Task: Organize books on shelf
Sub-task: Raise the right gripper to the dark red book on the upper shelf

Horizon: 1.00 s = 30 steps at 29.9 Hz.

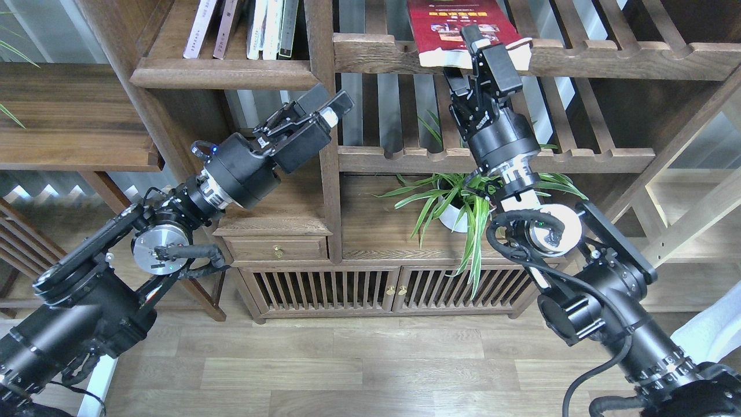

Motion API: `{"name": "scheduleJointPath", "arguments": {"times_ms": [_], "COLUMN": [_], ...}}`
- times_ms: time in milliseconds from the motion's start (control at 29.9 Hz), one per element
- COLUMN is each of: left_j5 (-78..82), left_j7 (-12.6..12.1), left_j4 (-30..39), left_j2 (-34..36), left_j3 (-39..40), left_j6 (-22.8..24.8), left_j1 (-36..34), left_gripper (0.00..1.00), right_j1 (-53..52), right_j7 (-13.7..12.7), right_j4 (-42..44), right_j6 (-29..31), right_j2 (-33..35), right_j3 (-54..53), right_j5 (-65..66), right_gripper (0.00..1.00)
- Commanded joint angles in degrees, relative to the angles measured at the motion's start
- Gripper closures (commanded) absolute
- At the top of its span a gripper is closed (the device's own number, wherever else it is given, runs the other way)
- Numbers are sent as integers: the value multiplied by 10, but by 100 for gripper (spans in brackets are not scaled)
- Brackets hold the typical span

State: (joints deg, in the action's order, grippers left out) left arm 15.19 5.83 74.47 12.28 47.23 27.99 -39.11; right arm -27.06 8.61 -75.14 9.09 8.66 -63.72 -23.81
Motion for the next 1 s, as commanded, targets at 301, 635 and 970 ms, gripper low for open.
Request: {"name": "scheduleJointPath", "arguments": {"times_ms": [301, 635, 970], "left_j5": [4, 4, 4], "left_j7": [0, 1, 1], "left_j4": [-1, -1, -1], "left_j2": [0, 1, 1], "left_j3": [-12, -10, -7], "left_j6": [0, 0, 0], "left_j1": [16, 17, 19], "left_gripper": [2, 2, 2], "right_j1": [-36, -65, -66], "right_j7": [0, 0, 0], "right_j4": [0, -5, -9], "right_j6": [-94, -145, -187], "right_j2": [4, 3, 5], "right_j3": [-11, -20, -32], "right_j5": [0, -2, -2], "right_gripper": [11, 22, 25]}}
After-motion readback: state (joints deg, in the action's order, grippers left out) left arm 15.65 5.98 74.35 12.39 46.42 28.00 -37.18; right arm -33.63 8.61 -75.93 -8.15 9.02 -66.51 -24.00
